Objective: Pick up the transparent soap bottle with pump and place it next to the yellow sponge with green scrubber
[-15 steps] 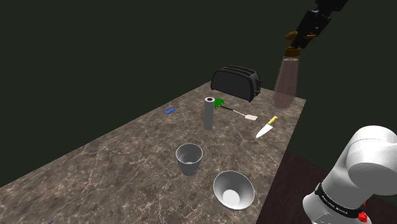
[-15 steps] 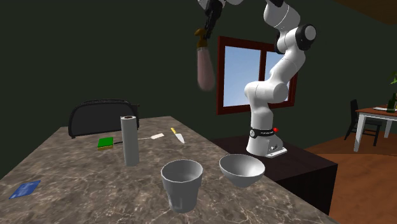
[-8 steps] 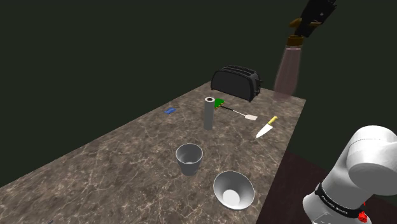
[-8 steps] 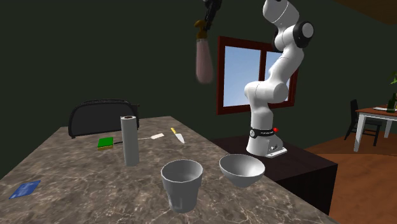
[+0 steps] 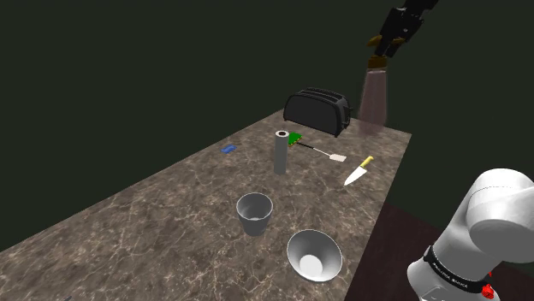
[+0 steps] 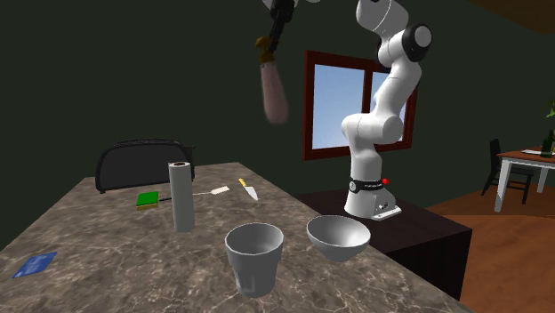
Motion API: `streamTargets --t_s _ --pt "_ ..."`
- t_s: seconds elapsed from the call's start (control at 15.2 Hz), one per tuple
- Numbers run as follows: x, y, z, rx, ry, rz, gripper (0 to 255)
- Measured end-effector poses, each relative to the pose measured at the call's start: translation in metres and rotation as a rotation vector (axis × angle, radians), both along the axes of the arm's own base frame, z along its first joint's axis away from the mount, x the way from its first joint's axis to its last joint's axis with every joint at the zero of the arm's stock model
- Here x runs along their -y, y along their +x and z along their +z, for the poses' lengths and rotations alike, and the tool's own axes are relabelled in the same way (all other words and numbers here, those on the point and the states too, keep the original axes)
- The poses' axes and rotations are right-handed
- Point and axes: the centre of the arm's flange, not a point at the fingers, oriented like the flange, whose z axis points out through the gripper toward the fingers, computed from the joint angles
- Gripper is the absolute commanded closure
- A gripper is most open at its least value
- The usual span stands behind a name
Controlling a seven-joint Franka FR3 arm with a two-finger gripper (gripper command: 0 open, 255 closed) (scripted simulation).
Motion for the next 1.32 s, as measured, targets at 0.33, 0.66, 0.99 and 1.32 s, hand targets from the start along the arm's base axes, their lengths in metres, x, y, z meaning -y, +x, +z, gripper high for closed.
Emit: streamTargets --t_s 0.33,0.66,0.99,1.32 --pt "0.017 0.049 -0.034 0.0 0.0 0.0 255" --pt "0.032 0.102 -0.07 0.0 0.001 0.0 255" --pt "0.051 0.154 -0.107 0.0 0.0 0.0 255" --pt "0.07 0.21 -0.144 0.0 0.0 0.0 255"
